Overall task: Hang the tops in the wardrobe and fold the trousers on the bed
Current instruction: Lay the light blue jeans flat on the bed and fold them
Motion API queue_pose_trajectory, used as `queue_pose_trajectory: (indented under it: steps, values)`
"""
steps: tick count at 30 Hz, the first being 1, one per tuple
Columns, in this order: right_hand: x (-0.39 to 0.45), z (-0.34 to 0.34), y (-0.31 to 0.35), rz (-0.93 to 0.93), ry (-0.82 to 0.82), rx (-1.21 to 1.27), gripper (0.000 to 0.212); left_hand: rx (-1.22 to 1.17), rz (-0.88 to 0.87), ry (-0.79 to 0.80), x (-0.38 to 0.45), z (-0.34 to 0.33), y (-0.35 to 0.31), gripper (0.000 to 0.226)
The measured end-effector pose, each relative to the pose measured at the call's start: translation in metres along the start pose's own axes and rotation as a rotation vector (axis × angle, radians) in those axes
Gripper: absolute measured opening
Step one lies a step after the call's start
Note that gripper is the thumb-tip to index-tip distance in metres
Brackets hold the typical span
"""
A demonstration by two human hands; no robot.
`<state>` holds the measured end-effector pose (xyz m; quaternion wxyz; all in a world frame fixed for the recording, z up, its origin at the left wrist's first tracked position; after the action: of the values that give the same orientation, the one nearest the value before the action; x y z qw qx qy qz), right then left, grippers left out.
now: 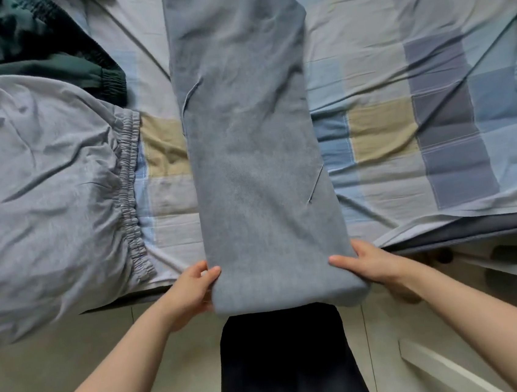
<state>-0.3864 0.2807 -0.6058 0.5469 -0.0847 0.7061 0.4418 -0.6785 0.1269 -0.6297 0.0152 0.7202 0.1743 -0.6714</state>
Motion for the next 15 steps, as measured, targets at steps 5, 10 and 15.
queue_pose_trajectory:
  steps: [5,10,15]
  values:
    - [0.015,-0.015,-0.036,-0.154,0.074,-0.015,0.024,0.209,0.027,-0.034,0.009,-0.010,0.018,0.023]
    - [0.009,-0.022,-0.049,-0.185,0.199,-0.239,0.028,0.337,-0.044,0.036,0.007,-0.003,0.047,0.034]
    - [-0.003,-0.013,-0.060,-0.216,0.245,-0.265,0.034,0.490,-0.060,0.081,-0.002,-0.004,0.057,0.045]
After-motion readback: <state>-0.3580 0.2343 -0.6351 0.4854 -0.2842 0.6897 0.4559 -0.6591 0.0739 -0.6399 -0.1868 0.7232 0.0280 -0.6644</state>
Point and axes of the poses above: each hand's wrist, its own x-axis towards the middle knuckle, its own z-axis out of the back of the hand, y = z × x, the point moved 3 cm from there along x, towards the middle knuckle, and after that the axes turned 8 degrees about z, right-handed, at the moved point
